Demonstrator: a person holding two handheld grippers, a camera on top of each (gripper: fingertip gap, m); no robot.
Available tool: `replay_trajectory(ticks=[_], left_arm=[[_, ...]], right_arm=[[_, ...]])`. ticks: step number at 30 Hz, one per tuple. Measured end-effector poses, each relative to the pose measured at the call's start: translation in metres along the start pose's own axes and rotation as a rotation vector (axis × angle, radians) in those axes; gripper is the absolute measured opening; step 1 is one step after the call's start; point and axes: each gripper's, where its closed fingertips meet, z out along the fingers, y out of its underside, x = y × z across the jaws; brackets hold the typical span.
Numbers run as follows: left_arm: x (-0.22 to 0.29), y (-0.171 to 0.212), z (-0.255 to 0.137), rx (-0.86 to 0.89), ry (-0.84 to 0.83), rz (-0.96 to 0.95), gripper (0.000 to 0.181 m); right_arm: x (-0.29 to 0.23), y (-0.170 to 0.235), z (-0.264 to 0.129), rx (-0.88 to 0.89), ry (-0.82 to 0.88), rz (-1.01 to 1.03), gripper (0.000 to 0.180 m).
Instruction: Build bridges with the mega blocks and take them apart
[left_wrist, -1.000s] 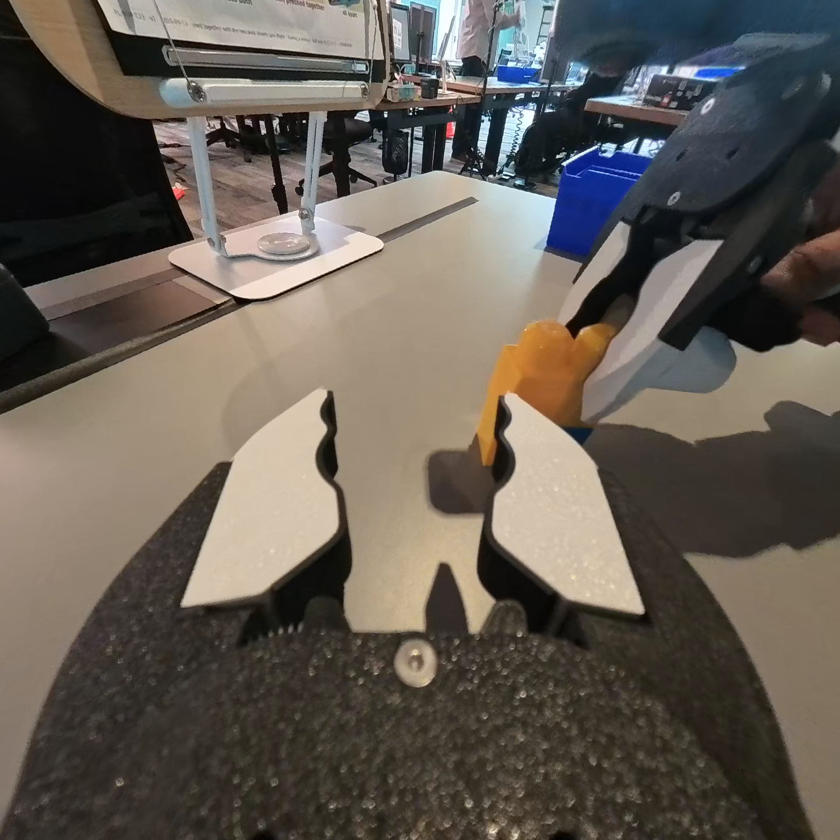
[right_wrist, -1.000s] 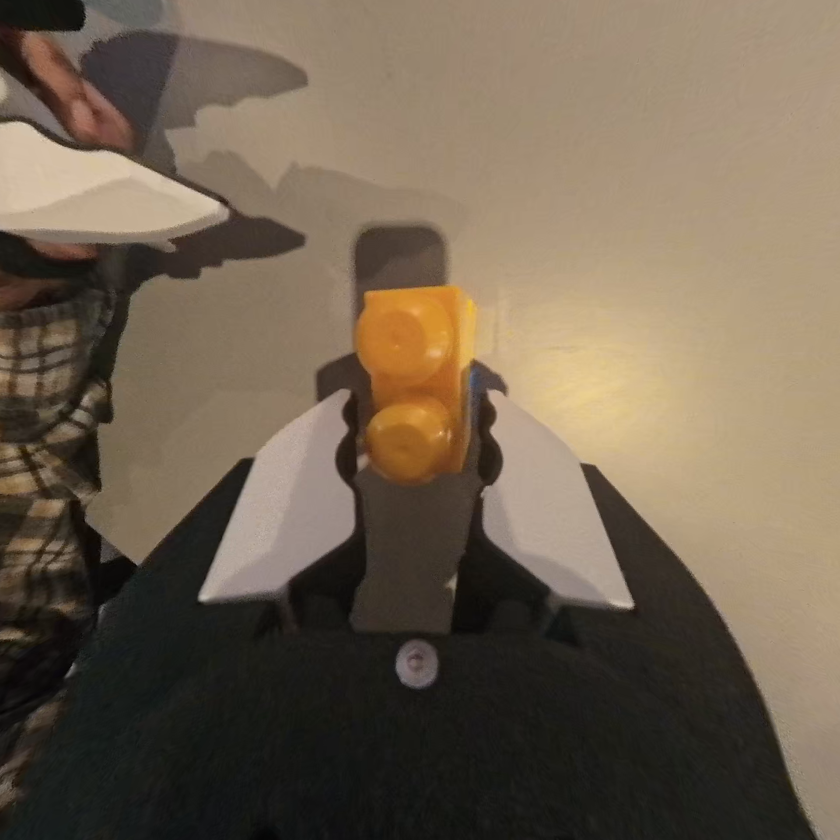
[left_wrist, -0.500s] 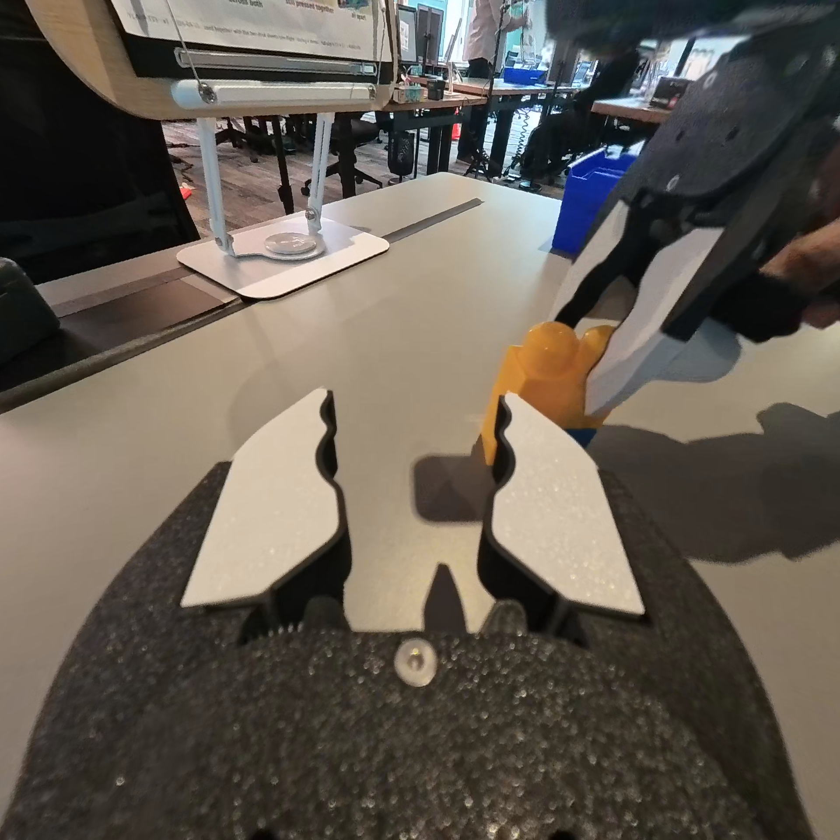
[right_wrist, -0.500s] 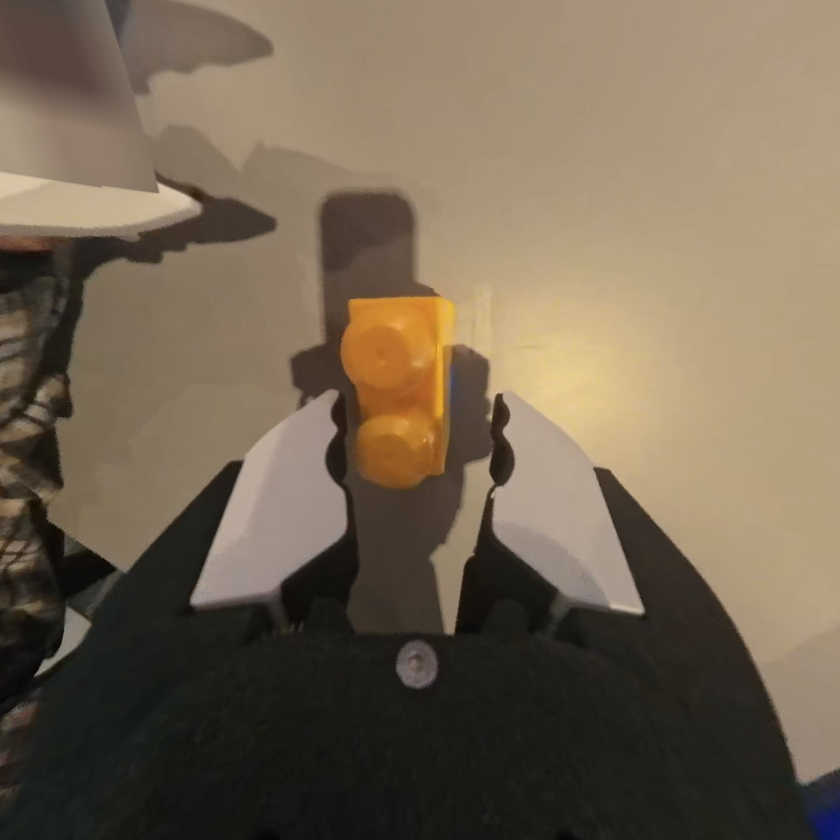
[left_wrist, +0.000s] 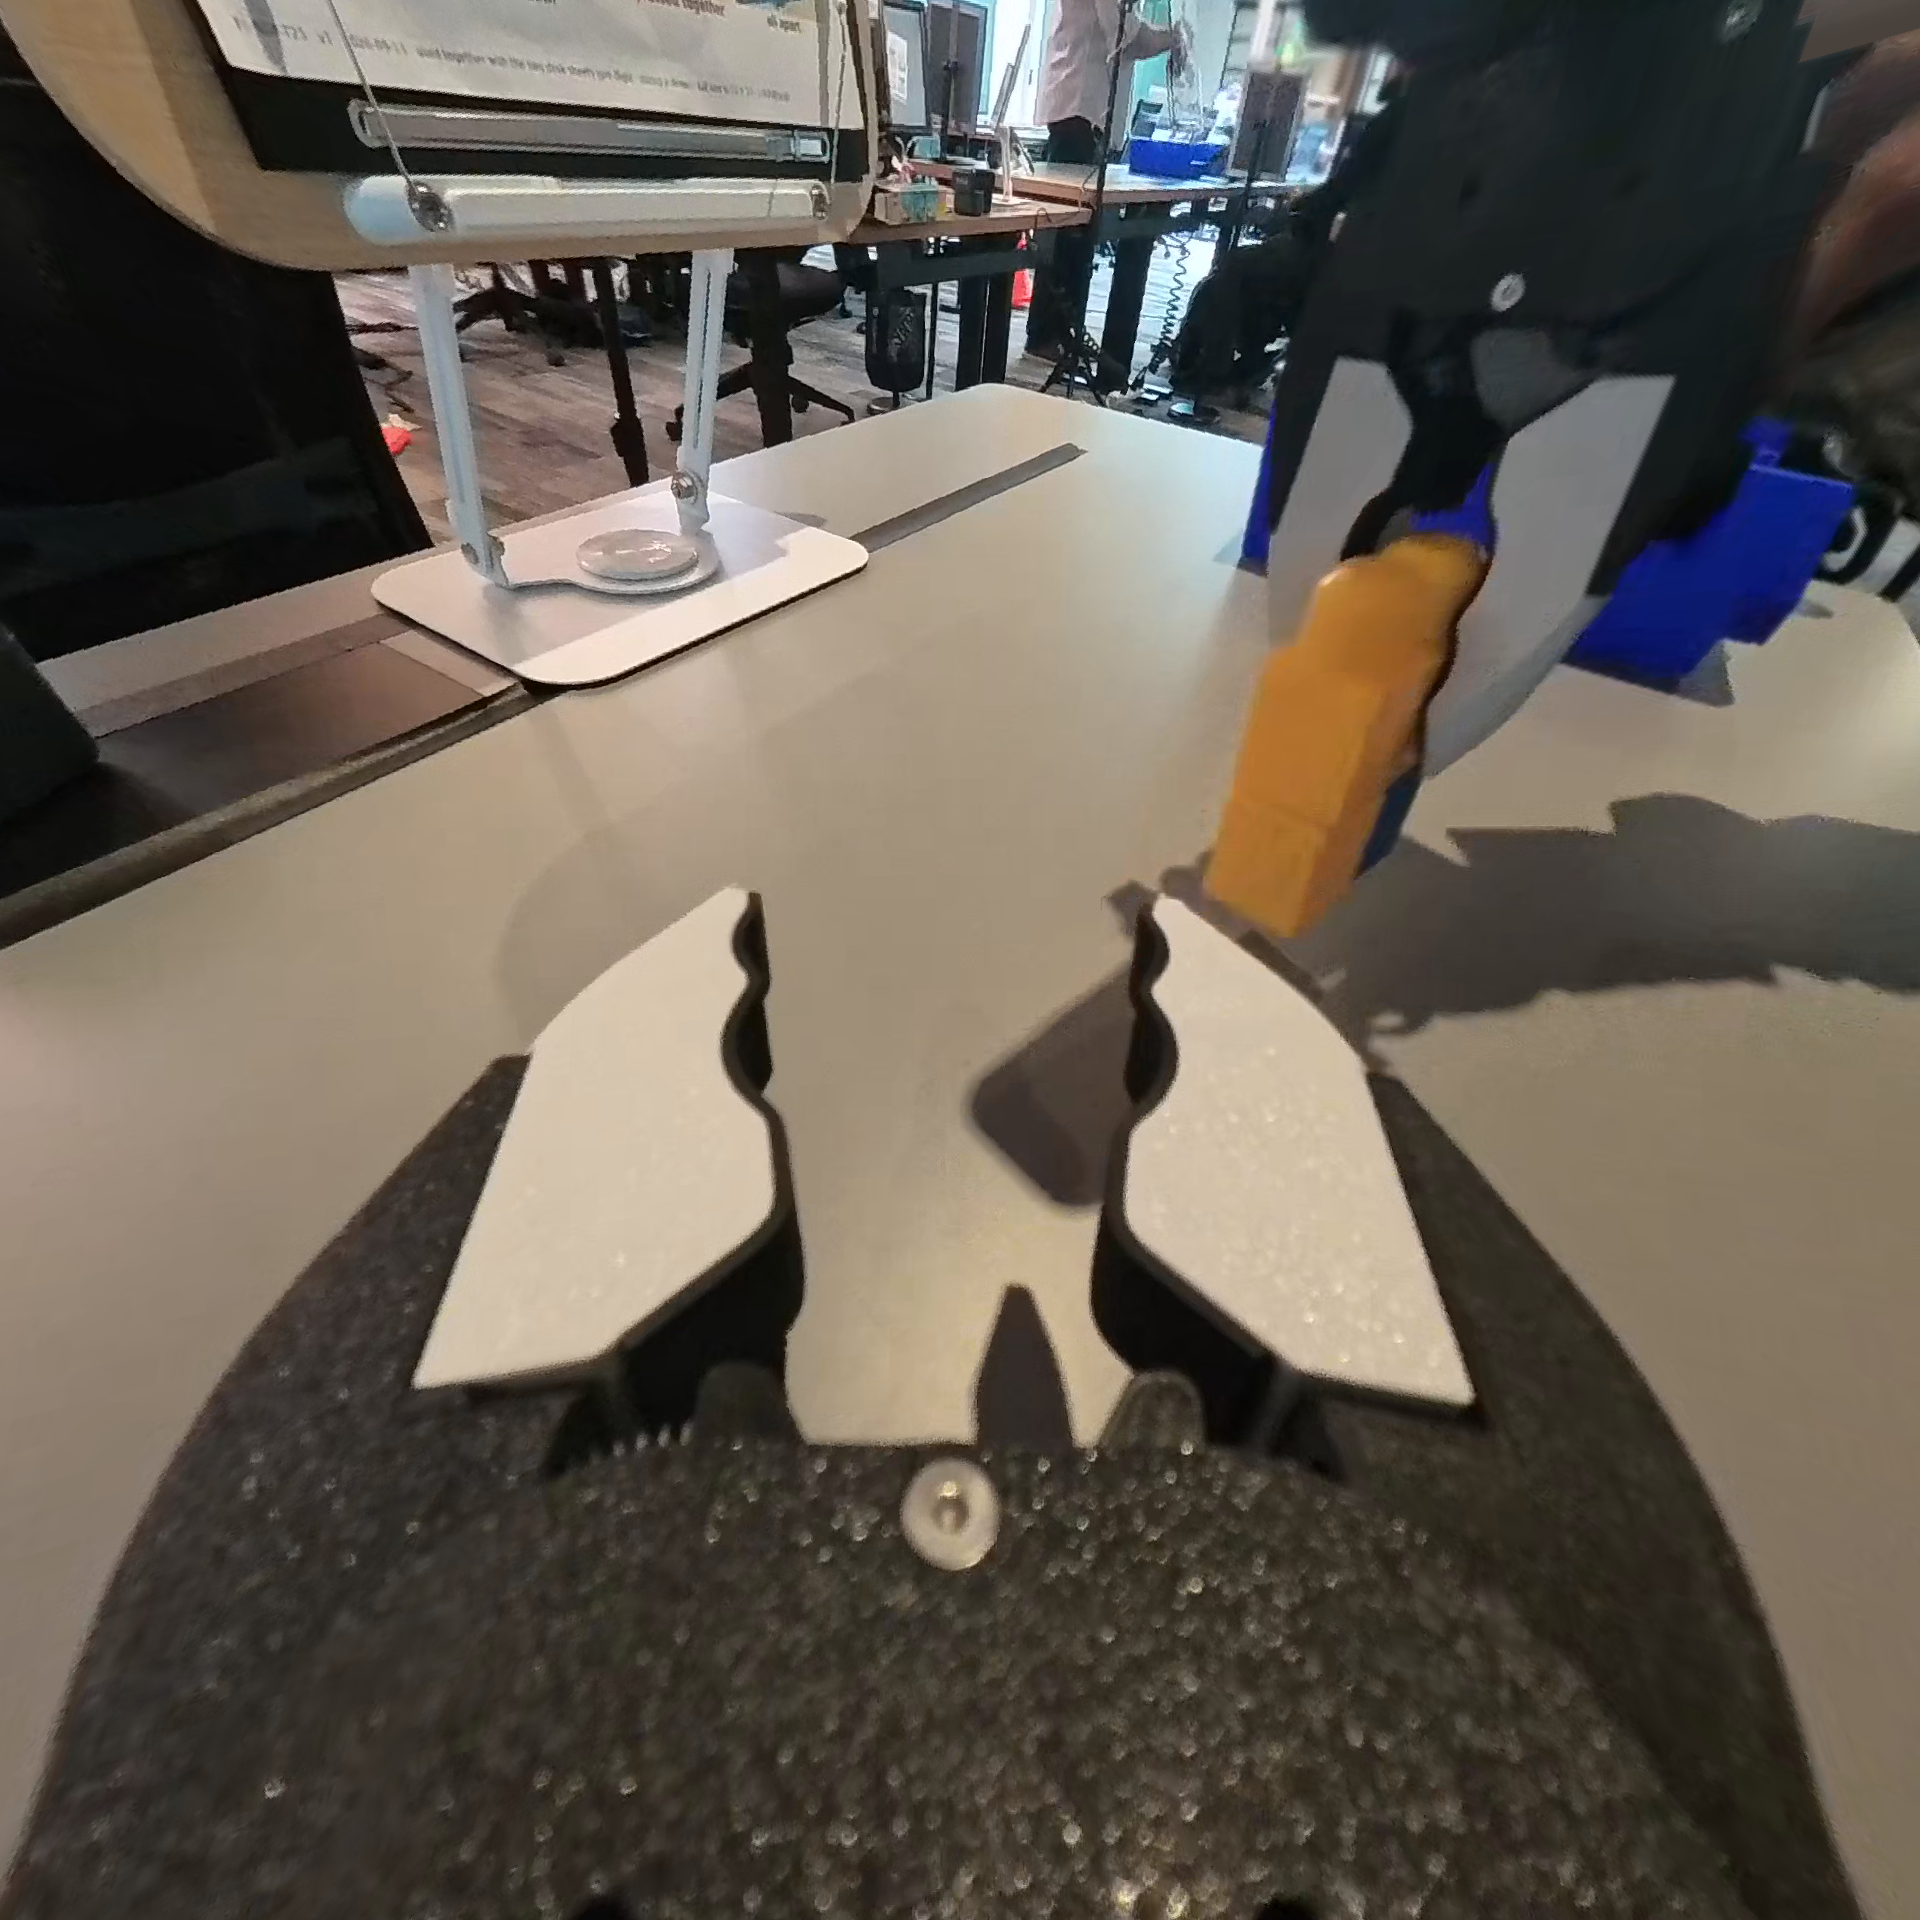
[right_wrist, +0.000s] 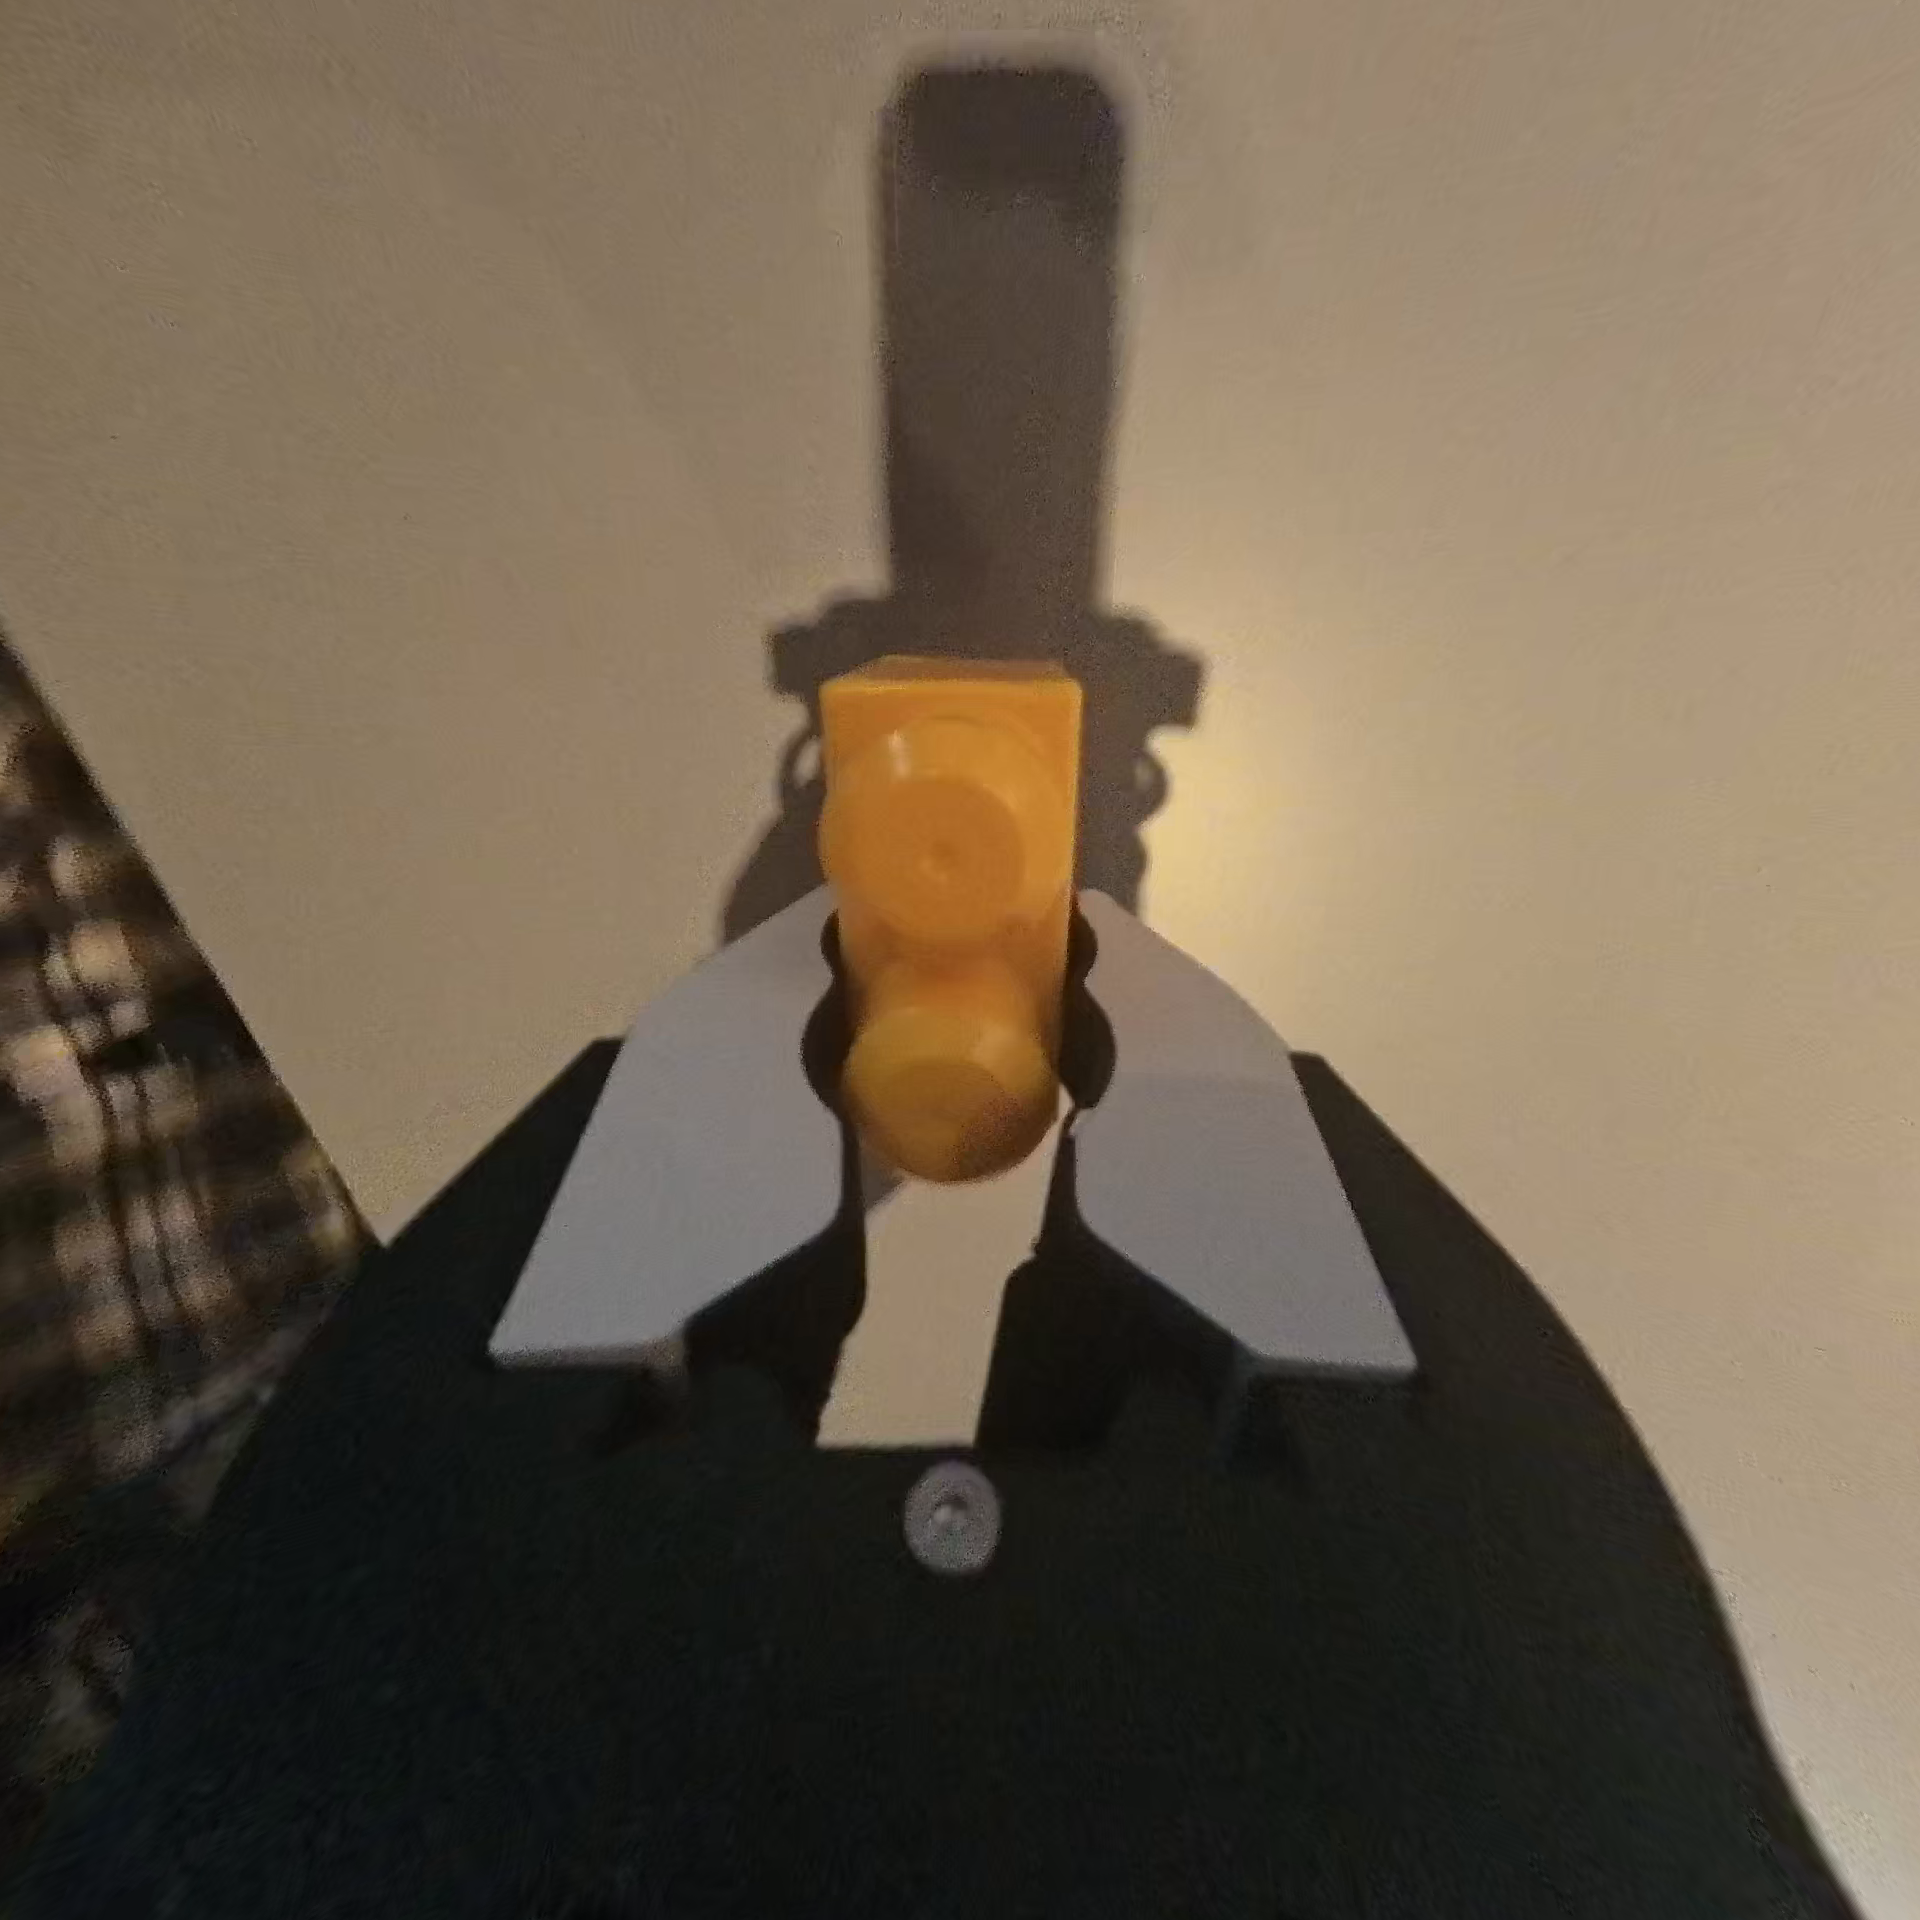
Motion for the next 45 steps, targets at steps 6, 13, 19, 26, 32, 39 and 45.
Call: replay_trajectory(ticks=[6, 13, 19, 26, 32, 39, 45], left_arm=[[0.010, 0.002, 0.008, -0.024, 0.031, 0.025, 0.067], [0.021, 0.005, 0.015, -0.042, 0.074, 0.050, 0.068], [0.058, 0.004, 0.031, -0.099, 0.209, 0.090, 0.079], [0.094, 0.025, 0.066, -0.309, 0.291, 0.217, 0.092], [0.107, 0.024, 0.089, -0.335, 0.355, 0.172, 0.093], [0.110, 0.018, 0.104, -0.290, 0.379, 0.066, 0.095], [0.118, 0.023, 0.125, -0.306, 0.381, -0.003, 0.096]], right_arm=[[0.002, 0.043, -0.003, -0.046, -0.011, -0.273, 0.037], [0.012, 0.054, 0.021, -0.043, 0.057, -0.342, 0.037], [0.012, 0.042, 0.002, 0.187, 0.038, -0.296, 0.080], [0.013, 0.049, -0.022, 0.657, 0.007, -0.179, 0.064], [0.007, 0.041, 0.009, 0.719, -0.095, -0.180, 0.040], [0.016, 0.027, -0.014, 0.771, -0.180, -0.124, 0.036], [0.016, 0.013, -0.043, 0.880, -0.264, -0.109, 0.036]])
